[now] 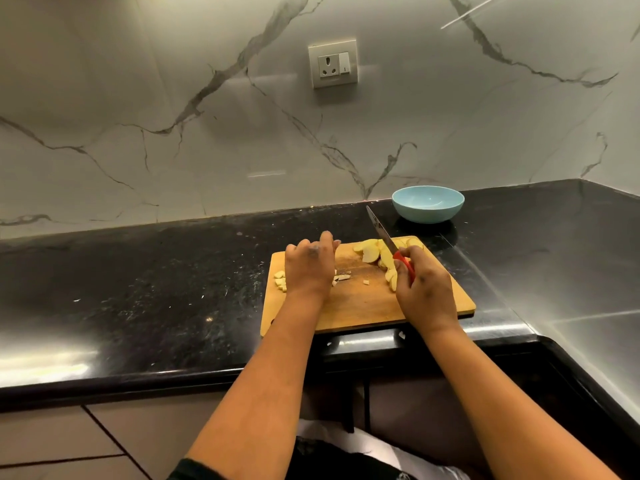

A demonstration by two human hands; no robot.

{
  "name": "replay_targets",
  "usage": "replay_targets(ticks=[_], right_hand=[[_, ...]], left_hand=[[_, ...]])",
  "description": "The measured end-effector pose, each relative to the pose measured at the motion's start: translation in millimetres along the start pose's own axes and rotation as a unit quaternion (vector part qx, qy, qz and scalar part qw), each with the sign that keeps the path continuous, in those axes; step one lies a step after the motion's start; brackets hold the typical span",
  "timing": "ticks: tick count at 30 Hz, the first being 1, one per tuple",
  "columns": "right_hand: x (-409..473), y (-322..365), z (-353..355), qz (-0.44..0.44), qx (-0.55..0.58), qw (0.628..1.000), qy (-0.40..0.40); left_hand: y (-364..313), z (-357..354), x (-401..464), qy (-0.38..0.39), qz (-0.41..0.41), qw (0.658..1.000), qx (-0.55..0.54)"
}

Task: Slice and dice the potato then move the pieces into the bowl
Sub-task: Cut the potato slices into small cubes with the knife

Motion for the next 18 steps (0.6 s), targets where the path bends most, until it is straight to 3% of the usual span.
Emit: replay_targets(ticks=[3, 7, 12, 18], right_hand=[[-1, -1, 0, 0.006, -0.002, 1.0, 0.001], [0, -4, -2, 0.004, 0.001, 1.0, 0.005], [1, -9, -4, -0.013, 0.013, 1.0, -0.003], [4, -15, -5, -0.061, 0.013, 0.998, -0.002]], left_hand=[[-1, -2, 2, 0.015, 0.004, 0.999, 0.045], [-1, -3, 5, -0.075, 0.021, 0.996, 0.031], [-5, -6, 14, -0.02, 0.031, 0.996, -0.087], [-30, -13, 40, 0.176, -0.08, 0.98, -0.047]])
Point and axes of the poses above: each hand's wrist, its own x-axis towards the middle knuckle, its own z-axis out of the back of the hand, y = z × x, the point moved 1 cm from there along x, towards the middle knuckle, and after that the axes turned 7 degrees about y, right-handed, at the moved point
